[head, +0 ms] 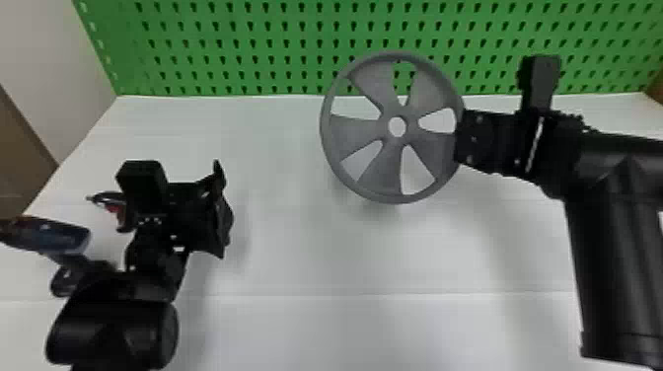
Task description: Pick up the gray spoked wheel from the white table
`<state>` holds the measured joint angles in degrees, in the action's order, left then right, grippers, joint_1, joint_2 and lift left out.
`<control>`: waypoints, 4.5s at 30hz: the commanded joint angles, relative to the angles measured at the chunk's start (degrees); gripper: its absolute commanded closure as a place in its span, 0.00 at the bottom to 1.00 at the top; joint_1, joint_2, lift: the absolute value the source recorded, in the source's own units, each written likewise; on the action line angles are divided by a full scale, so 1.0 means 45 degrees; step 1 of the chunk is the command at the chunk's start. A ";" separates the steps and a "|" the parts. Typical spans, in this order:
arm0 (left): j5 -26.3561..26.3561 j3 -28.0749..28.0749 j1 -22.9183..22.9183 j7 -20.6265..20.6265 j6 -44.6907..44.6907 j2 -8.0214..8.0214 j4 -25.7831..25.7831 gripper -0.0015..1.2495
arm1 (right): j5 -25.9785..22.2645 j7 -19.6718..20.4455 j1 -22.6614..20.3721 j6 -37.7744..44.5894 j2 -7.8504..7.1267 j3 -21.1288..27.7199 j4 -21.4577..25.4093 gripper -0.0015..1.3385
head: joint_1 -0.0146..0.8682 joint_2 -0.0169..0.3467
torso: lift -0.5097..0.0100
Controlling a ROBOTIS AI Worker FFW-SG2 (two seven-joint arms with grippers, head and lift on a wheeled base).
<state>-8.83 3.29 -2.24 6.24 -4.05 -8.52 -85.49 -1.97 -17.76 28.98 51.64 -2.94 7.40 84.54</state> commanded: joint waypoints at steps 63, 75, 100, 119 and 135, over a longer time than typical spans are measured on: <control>0.0673 0.0910 -0.0186 0.0234 -0.0077 0.0058 -0.0202 0.15 | 0.1337 0.5743 -0.6577 -1.4132 0.0664 -0.1565 0.0745 0.95 | 0.89 0.17 | 0.79; 0.0654 0.0852 -0.0186 0.0254 -0.0077 0.0058 -0.0202 0.15 | 0.1356 0.5763 -0.6577 -1.4035 0.0664 -0.1644 0.0745 0.95 | 0.89 0.17 | 0.79; 0.0575 0.0852 -0.0127 0.0254 -0.0077 0.0058 -0.0202 0.15 | 0.1278 0.5763 -0.6440 -1.3859 0.0664 -0.1761 0.0745 0.95 | 0.89 0.17 | 0.79; 0.0575 0.0813 -0.0108 0.0234 -0.0077 0.0058 -0.0202 0.15 | 0.1220 0.5763 -0.6362 -1.3625 0.0664 -0.1936 0.0764 0.95 | 0.89 0.17 | 0.79; 0.0575 0.0773 -0.0127 0.0234 -0.0077 0.0058 -0.0202 0.15 | 0.1161 0.5743 -0.6264 -1.3429 0.0664 -0.1956 0.0842 0.95 | 0.89 0.17 | 0.79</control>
<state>-6.24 6.84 -2.80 7.37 -4.39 -8.26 -86.40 3.26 8.12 0.65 -8.91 0.00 -1.35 88.24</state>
